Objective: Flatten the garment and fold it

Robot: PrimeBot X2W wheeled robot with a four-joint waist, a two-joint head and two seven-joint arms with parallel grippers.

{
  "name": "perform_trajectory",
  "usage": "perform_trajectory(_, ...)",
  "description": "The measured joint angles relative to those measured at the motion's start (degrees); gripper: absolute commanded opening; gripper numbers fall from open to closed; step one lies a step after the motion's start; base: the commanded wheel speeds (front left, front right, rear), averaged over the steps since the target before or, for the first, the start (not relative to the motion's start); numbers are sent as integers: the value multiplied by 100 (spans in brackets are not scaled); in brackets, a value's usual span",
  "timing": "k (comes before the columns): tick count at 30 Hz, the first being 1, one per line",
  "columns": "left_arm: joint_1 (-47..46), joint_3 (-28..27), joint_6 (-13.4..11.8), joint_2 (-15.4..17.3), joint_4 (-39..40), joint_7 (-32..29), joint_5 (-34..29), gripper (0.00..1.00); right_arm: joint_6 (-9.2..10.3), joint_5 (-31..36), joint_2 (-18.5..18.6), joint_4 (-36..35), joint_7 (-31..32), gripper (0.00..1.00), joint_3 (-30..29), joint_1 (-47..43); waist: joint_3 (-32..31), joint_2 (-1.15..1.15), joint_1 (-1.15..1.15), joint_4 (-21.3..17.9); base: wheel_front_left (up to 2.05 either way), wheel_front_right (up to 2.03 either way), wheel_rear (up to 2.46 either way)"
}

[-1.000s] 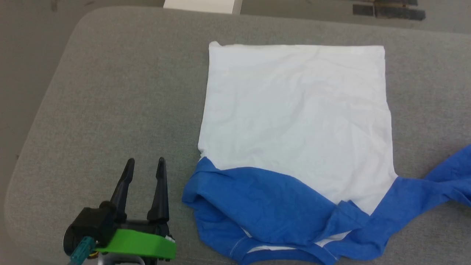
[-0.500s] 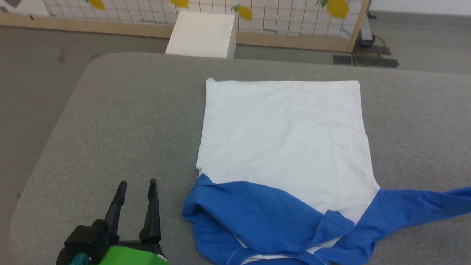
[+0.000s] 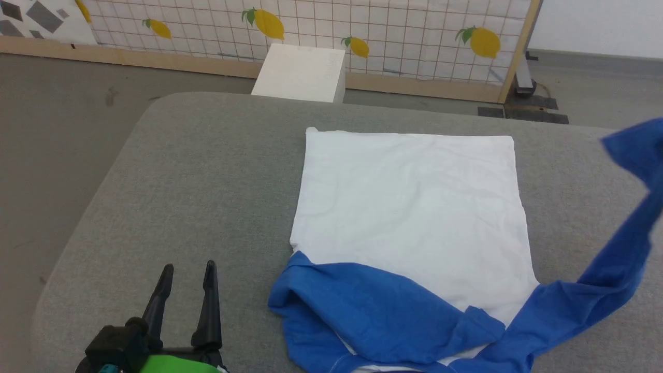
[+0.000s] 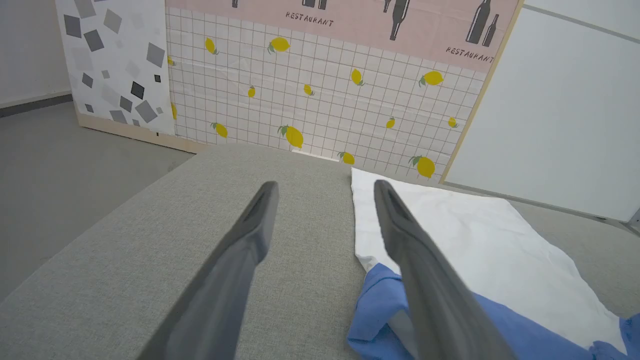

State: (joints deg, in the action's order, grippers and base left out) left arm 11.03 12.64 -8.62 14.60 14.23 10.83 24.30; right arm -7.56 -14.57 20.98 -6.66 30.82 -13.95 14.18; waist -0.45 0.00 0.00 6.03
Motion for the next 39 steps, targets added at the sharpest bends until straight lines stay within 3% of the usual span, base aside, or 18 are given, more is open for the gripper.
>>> perform_trajectory(9,130,-32,-52,64,57,-16,1,100,-1,-74,-400,-220,101,0,1844,377,-139,0,0,226,0,0,0)
perform_trajectory(19,124,70,-52,45,63,-14,4,100,-1,-112,-1127,843,-144,0,3526,892,-63,0,0,485,0,0,0)
perform_trajectory(30,12,227,-11,-65,-121,64,44,100,-1,165,-1536,2876,-593,0,4465,1023,132,0,0,872,0,0,0)
perform_trajectory(37,-130,302,34,-160,-247,132,45,100,-1,331,-1662,3853,-1034,0,4571,1023,306,0,0,1069,0,0,0)
perform_trajectory(39,-152,300,34,-162,-268,137,51,100,-1,364,-1692,4034,-1149,33,4598,1031,344,0,0,1091,0,0,0)
